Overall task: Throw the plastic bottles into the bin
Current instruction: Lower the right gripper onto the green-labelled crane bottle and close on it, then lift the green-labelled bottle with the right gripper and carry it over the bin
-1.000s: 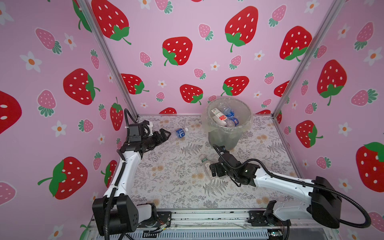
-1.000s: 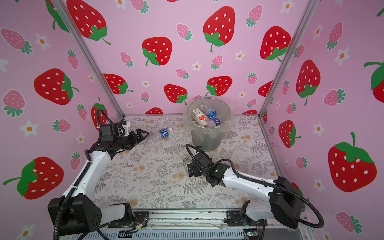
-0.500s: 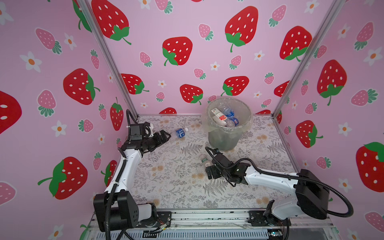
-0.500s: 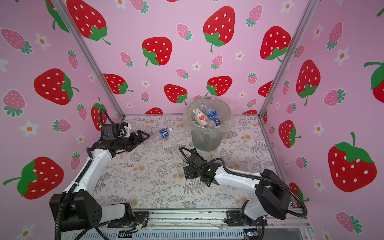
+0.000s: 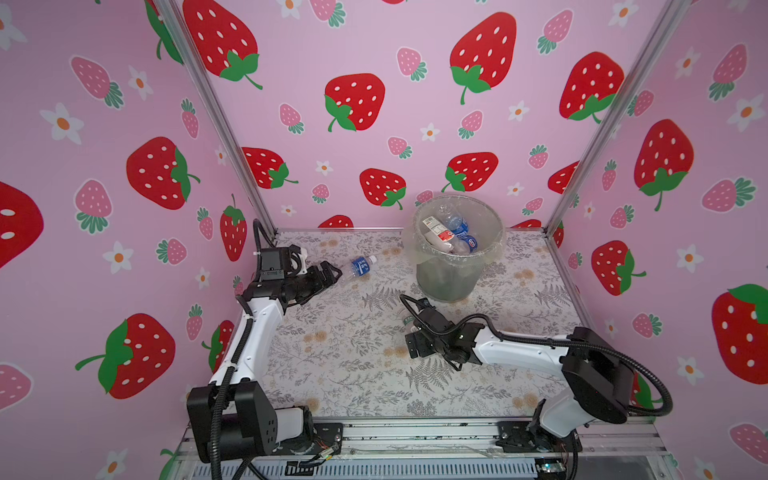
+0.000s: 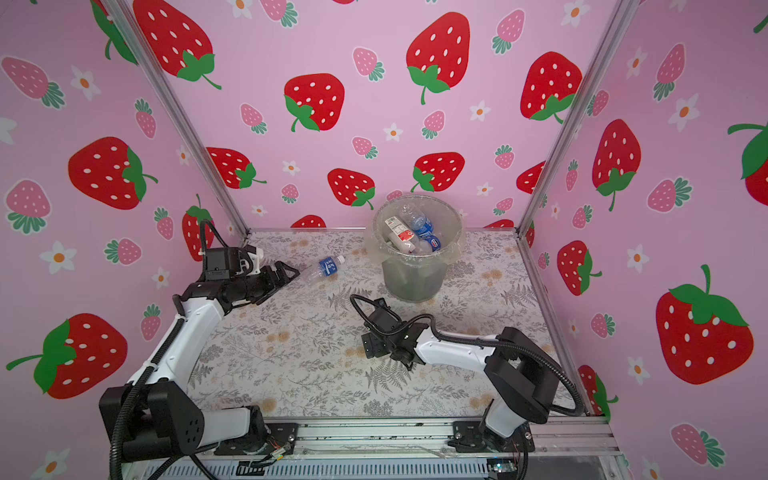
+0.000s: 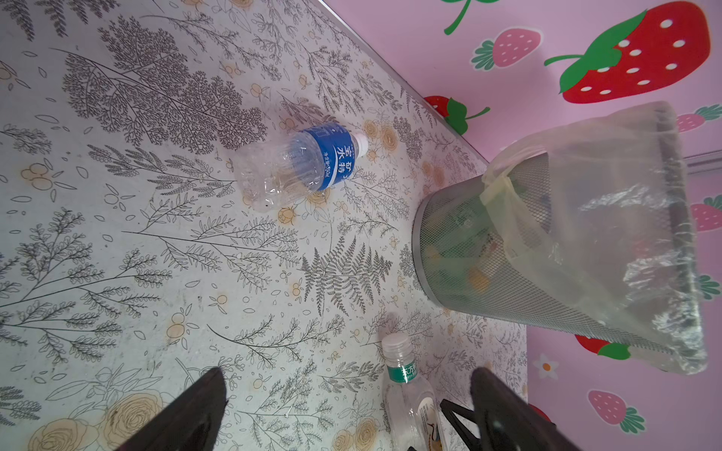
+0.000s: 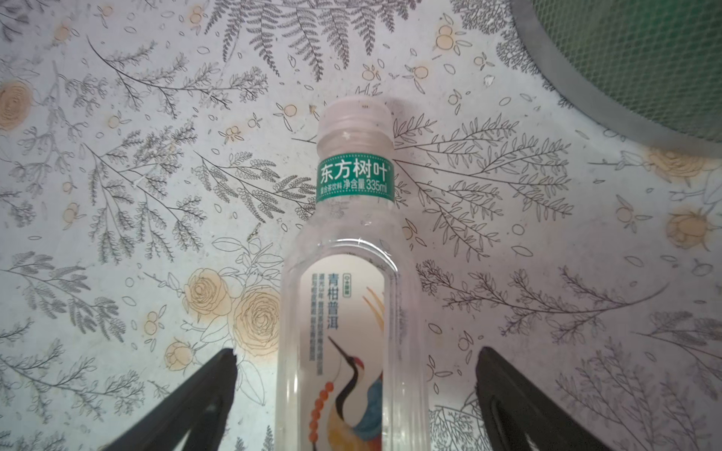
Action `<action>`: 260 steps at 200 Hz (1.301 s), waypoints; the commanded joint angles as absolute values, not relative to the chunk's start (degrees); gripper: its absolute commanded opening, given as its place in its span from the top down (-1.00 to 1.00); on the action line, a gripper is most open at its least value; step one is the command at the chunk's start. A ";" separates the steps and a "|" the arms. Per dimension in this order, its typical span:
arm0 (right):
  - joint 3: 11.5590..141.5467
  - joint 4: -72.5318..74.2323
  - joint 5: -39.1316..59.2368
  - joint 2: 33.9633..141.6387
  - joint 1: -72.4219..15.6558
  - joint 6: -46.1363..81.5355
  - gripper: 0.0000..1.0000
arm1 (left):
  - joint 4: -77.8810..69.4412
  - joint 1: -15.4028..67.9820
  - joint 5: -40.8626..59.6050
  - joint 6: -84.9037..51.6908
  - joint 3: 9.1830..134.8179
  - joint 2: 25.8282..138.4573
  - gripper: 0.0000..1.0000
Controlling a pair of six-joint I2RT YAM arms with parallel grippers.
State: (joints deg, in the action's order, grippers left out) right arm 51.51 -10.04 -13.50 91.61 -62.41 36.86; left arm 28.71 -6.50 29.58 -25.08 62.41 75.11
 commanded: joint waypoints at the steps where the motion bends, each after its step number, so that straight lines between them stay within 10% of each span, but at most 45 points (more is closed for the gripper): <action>1: 53.28 -10.21 -14.34 93.27 -62.75 36.07 -0.89 | 30.37 -6.65 30.19 -24.08 64.82 74.90 -0.98; 116: 53.71 -10.10 -14.07 93.65 -62.75 35.68 -0.07 | 31.36 -6.66 30.14 -24.30 65.21 75.76 -0.98; 260: 40.02 -6.93 -15.77 56.41 -63.75 39.76 -0.05 | 34.32 -6.75 26.10 -22.29 66.49 76.13 -0.98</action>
